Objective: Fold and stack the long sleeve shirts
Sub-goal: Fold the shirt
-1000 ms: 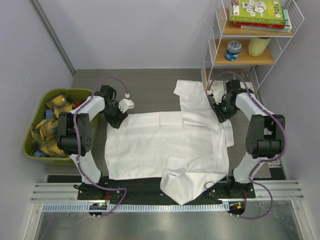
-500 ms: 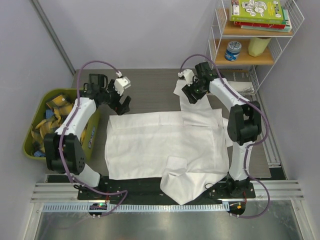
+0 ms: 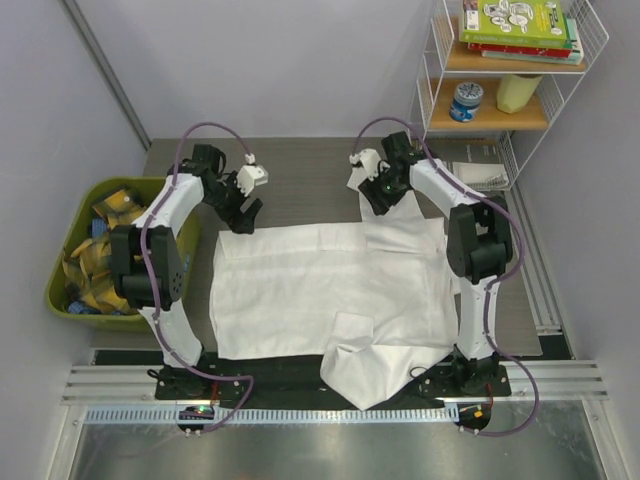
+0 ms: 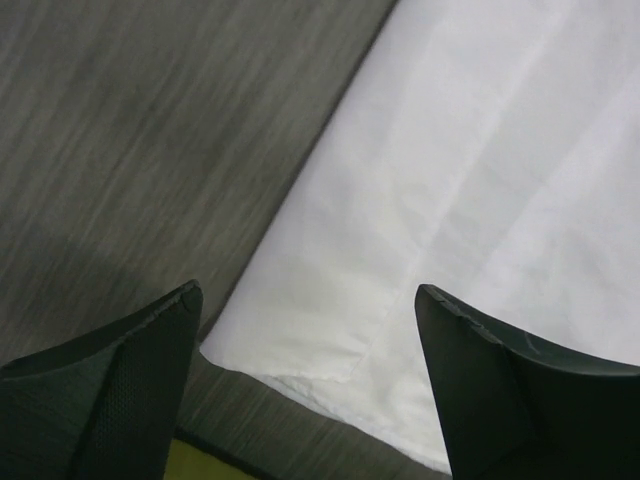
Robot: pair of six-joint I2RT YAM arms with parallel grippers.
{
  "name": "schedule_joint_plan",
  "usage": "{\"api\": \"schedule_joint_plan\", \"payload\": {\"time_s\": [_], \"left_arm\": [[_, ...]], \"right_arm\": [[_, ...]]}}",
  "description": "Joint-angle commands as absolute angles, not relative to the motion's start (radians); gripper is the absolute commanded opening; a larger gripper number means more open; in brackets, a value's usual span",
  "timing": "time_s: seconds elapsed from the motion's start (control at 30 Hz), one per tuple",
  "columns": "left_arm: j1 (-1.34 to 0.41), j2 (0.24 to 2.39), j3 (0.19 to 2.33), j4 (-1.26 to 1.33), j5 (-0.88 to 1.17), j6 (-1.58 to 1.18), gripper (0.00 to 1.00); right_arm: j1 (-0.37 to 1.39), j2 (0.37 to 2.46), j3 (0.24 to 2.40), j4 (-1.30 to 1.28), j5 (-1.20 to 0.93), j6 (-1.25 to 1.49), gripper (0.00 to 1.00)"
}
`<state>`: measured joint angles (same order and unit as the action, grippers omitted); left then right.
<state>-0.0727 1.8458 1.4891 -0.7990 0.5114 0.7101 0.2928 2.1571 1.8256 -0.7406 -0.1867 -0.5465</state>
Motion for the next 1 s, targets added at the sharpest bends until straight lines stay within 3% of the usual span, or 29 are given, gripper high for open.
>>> {"api": "schedule_joint_plan", "payload": {"time_s": [0.0,0.13,0.33,0.73,0.9,0.97], "left_arm": [[-0.074,1.848,1.484,-1.014,0.469,0.954,0.81],[-0.077,1.815,1.39,-1.02,0.425,1.05,0.71],[-0.081,1.838,1.341,-0.996,0.325,1.086,0.56],[-0.091,1.898,1.302,-0.891,0.181,1.127,0.56],[-0.091,1.911,1.285,-0.856,0.167,1.129,0.54],[-0.091,1.913,1.285,-0.853,0.161,1.131,0.5]], "right_arm": [[0.301,1.898,1.588,-0.834,-0.265,-0.646,0.57],[0.321,1.781,1.454,-0.856,-0.224,-0.687,0.53],[0.333,1.776,1.37,-0.842,-0.189,-0.699,0.52],[0.35,1.83,1.272,-0.716,-0.083,-0.693,0.52],[0.354,1.842,1.259,-0.686,-0.051,-0.681,0.43],[0.354,1.844,1.253,-0.669,-0.034,-0.68,0.32]]}}
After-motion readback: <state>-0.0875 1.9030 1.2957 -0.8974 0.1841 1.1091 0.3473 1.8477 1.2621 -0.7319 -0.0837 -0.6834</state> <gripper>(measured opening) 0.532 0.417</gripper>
